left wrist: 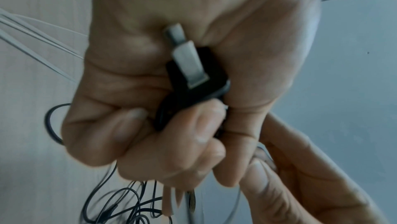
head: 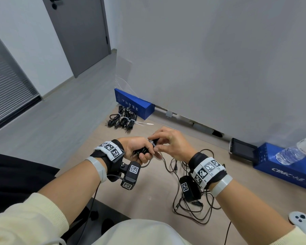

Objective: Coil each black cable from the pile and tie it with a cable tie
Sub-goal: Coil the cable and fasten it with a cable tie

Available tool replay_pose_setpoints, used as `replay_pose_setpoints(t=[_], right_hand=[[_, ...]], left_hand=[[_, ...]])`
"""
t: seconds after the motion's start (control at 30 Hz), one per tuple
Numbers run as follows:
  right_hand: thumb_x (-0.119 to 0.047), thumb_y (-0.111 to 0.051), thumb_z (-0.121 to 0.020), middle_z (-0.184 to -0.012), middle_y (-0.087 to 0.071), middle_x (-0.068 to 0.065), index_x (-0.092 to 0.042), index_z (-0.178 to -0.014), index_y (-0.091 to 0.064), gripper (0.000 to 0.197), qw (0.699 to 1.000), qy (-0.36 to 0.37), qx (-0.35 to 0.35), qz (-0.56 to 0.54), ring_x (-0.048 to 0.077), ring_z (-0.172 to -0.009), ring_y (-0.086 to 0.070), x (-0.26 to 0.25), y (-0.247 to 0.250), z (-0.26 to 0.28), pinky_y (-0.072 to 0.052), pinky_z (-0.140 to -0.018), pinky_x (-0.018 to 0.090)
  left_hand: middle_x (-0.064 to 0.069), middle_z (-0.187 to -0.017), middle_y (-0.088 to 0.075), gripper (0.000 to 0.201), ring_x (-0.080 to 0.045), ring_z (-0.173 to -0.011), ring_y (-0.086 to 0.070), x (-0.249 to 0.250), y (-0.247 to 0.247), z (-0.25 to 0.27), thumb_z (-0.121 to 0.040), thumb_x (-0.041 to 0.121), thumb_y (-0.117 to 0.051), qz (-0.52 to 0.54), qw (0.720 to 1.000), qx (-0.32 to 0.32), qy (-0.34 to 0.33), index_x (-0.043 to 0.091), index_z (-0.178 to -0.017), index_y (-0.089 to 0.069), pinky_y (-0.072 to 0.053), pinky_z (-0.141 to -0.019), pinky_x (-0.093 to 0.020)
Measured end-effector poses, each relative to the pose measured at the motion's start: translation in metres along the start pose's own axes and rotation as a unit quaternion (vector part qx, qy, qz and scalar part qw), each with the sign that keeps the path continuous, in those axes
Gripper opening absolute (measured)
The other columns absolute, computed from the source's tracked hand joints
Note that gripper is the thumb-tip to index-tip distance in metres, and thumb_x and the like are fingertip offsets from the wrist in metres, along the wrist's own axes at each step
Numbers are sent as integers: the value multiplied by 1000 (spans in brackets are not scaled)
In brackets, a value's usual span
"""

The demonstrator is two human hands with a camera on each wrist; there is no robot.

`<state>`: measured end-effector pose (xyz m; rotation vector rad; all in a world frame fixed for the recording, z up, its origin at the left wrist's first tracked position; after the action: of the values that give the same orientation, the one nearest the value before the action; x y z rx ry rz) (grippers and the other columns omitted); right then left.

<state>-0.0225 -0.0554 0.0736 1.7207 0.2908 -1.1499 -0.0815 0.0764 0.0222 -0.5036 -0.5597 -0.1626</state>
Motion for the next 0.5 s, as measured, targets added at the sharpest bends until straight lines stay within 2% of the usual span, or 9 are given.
replay_pose_setpoints(t=[0.27, 0.37, 0.5], right_hand=[[-3, -78, -83, -108, -63, -3, -11, -114, -75, 32, 1000, -4, 8, -10, 14, -82, -67, 3, -4, 0, -58, -84, 38], [-4, -79, -82, -105, -64, -4, -13, -112, -76, 30, 1000, -12, 15, -13, 9, -82, -65, 5, -6, -1, -57, -86, 36], [-6, -79, -83, -104, -66, -4, -16, -109, -77, 28, 999, -23, 24, -3, 11, -86, -67, 4, -7, -2, -58, -85, 33]], left_hand=[[4, -57, -45, 33, -5, -40, -39, -2, -1, 0, -81, 15, -53, -31, 999, 11, 26, 6, -111, -62, -28, -43, -18], [4, -55, -44, 26, -4, -40, -38, -3, 0, 0, -91, 11, -44, -52, 997, 27, 42, 6, -109, -61, -26, -43, -17], [5, -55, -44, 24, -5, -40, -37, -2, 2, 1, -97, 11, -38, -86, 993, 55, 60, 8, -109, -59, -25, -44, -18]])
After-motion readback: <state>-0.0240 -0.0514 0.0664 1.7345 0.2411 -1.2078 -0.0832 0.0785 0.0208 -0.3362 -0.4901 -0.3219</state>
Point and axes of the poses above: each hand's wrist, its own z-axis away from the middle knuckle, its own y-axis out of the back of the hand, x = y × z, the point moved 4 cm from there along -z, towards the middle knuckle
